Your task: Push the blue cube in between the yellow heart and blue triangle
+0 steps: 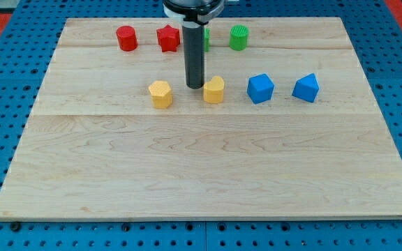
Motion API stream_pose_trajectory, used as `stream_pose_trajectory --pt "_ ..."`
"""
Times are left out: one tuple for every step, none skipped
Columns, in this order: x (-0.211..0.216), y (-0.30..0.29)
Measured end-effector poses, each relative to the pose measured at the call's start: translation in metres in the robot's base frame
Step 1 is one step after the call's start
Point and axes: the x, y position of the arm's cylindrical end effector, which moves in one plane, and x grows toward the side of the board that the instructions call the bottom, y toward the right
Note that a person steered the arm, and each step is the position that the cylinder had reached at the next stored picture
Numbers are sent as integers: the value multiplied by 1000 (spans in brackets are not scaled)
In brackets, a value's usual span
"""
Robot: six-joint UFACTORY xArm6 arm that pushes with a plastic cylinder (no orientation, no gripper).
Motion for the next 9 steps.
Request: stream_pose_trajectory --pt "9 15" --pt "21 26" --pt "13 55" --pt "-33 54" --pt "-46 54" --pt "-47 55" --pt "-45 56" --pt "-31 72" --pt "-10 89"
